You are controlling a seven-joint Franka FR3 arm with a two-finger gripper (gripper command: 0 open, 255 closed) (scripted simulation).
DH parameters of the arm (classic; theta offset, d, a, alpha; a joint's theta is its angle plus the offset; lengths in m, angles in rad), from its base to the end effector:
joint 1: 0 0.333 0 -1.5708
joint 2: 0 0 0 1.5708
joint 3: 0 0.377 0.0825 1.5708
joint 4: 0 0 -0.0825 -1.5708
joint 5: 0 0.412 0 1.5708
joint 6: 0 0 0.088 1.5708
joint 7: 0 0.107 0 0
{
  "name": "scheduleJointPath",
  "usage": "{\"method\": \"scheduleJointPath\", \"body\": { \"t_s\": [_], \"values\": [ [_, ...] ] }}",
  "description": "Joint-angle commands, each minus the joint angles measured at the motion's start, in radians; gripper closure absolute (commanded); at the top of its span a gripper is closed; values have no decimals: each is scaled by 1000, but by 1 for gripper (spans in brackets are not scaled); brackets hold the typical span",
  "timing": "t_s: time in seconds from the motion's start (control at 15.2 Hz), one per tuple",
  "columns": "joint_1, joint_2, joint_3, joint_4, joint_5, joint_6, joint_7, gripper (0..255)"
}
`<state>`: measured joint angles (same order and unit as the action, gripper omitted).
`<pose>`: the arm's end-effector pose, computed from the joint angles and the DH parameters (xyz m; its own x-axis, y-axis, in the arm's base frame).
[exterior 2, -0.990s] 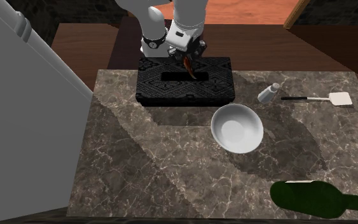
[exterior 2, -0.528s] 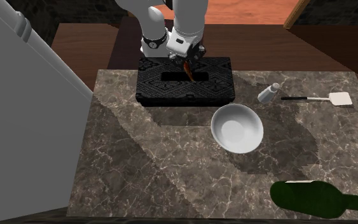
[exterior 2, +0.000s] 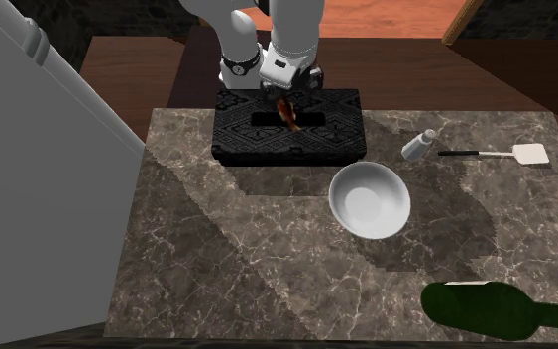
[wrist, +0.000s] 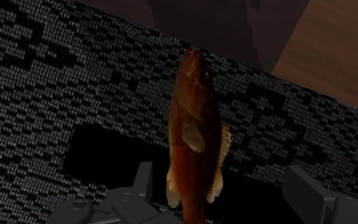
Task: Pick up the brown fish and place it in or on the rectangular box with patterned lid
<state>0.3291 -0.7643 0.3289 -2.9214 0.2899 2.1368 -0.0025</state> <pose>0.2190 0.1695 0.3840 0.9174 0.3967 -0.0301 0.3965 -0.9179 -0.0136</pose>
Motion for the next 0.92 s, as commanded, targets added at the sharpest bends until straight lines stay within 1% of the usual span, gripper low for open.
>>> {"method": "scheduleJointPath", "body": {
  "t_s": [0.0, 0.07, 0.33, 0.86],
  "values": [
    [0, 0, 0, 0, 0, 0, 0, 0],
    [0, 0, 0, 0, 0, 0, 0, 0],
    [-13, -69, -34, 94, -35, -163, 4, 0],
    [-13, -69, -34, 94, -35, -162, 4, 0]
  ]
}}
